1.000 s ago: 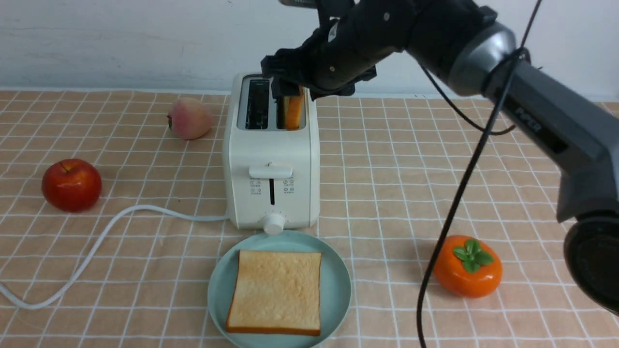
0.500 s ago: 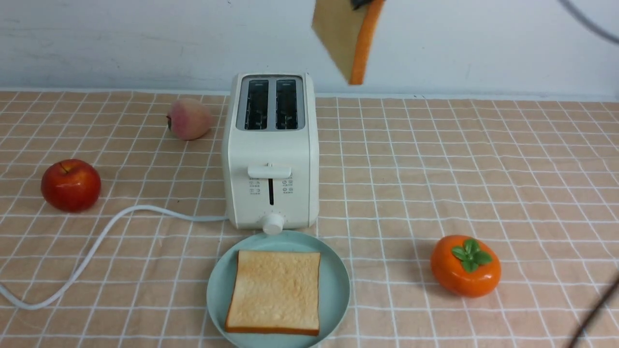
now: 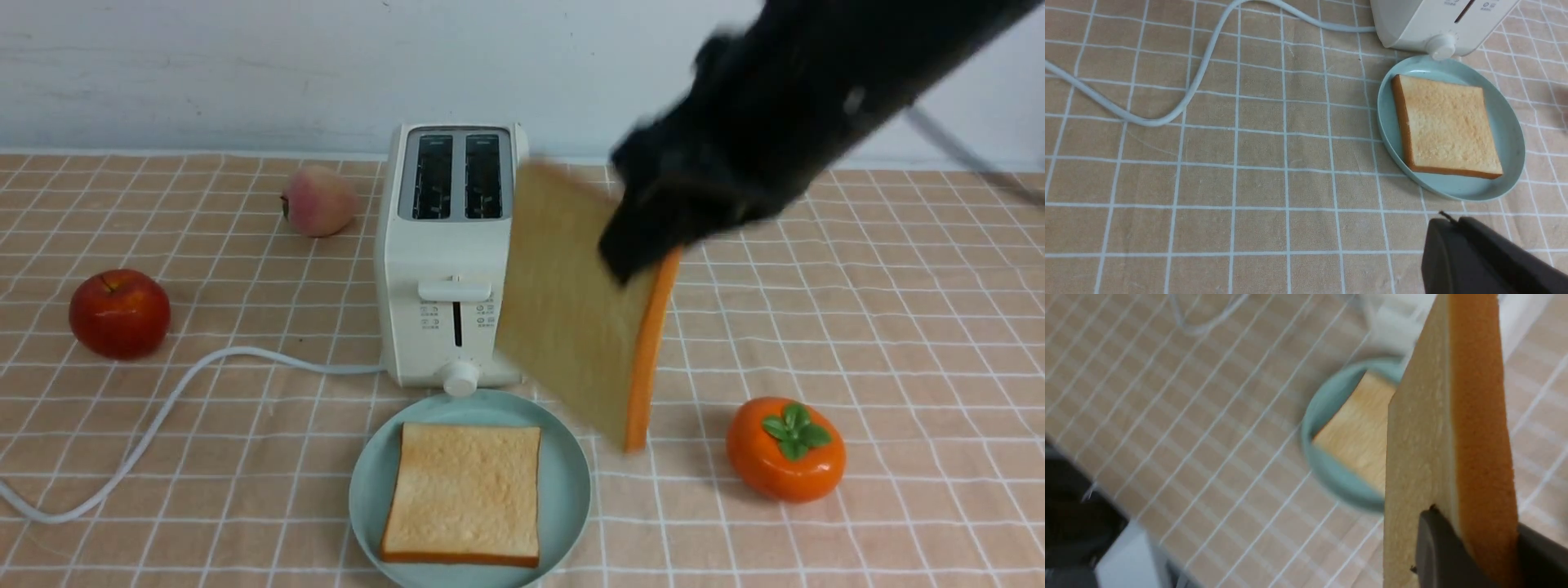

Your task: Take toasted bread from bread machine on light coffee tablecloth place on plate.

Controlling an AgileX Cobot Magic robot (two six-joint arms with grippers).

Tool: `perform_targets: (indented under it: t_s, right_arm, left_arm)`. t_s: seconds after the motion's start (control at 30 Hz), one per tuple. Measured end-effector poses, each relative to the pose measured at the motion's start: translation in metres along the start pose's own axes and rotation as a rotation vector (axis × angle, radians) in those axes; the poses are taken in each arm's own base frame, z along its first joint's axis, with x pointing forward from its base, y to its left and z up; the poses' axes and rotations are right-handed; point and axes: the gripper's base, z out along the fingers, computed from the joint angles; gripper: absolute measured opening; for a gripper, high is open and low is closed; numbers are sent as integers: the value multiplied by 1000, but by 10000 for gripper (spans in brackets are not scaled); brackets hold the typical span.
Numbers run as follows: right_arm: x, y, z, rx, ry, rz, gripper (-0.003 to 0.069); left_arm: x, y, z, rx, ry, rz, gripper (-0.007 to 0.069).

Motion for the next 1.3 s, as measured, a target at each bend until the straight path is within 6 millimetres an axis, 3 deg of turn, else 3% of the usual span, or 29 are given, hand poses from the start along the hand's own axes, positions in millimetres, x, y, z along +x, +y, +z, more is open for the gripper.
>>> perform_targets:
  t_s: [0.1, 0.37, 0.43, 0.53, 0.67, 0.7, 0.73, 0.77, 0.83, 0.9, 0.97, 1.03, 1.07, 1.13, 1.17, 1.2, 1.23, 1.27, 1.3]
  right_arm:
    - [13, -17, 61, -155, 40, 36, 113]
    - [13, -51, 136, -213, 12, 207, 113]
    - [13, -57, 144, -198, 7, 222, 121]
    - [12, -61, 149, -172, -6, 224, 205]
    - [11, -63, 148, -146, -10, 197, 380]
    - [8, -65, 144, -125, -7, 166, 472]
    - [7, -67, 140, -115, -4, 151, 515]
    - [3, -69, 129, -92, -1, 133, 587]
    - [-1, -72, 108, -45, 8, 132, 633]
    - [-5, -72, 74, 26, 4, 148, 635]
    - [-6, -70, 53, 73, -3, 153, 613]
    - [-4, -56, 3, 198, -47, 151, 507]
    - [3, -41, -35, 275, -101, 134, 407]
    - [16, -25, -72, 356, -157, 123, 251]
    - [19, -20, -81, 365, -179, 124, 232]
    - [33, -6, -113, 429, -252, 125, 92]
    - [45, 4, -134, 466, -309, 128, 36]
    - [50, 8, -142, 473, -333, 125, 20]
    - [73, 21, -168, 527, -430, 133, -11]
  left_arm:
    - [0, 0, 0, 0, 0, 0, -14]
    - [1, 1, 0, -8, 15, 0, -14]
    - [2, 1, 0, -10, 18, 0, -14]
    - [2, 1, 0, -14, 26, 0, -14]
    - [3, 1, 0, -16, 30, 12, -14]
    - [3, 2, 0, -17, 31, 16, -14]
    - [3, 2, 0, -17, 32, 18, -14]
    - [3, 2, 0, -18, 34, 19, -14]
    - [3, 2, 0, -18, 34, 19, -14]
    - [3, 2, 0, -18, 33, 20, -14]
    - [2, 1, 0, -14, 27, 20, -14]
    - [1, 0, 0, -3, 6, 20, -14]
    - [-1, 0, 0, 4, -7, 20, -14]
    - [-3, -2, 0, 18, -34, 20, -14]
    - [-3, -2, 0, 20, -38, 20, -14]
    - [-6, -3, 0, 35, -63, 20, -14]
    - [-7, -4, 0, 44, -79, 19, -14]
    - [-7, -4, 0, 47, -82, 18, -14]
    - [-10, -6, -1, 68, -108, 13, -14]
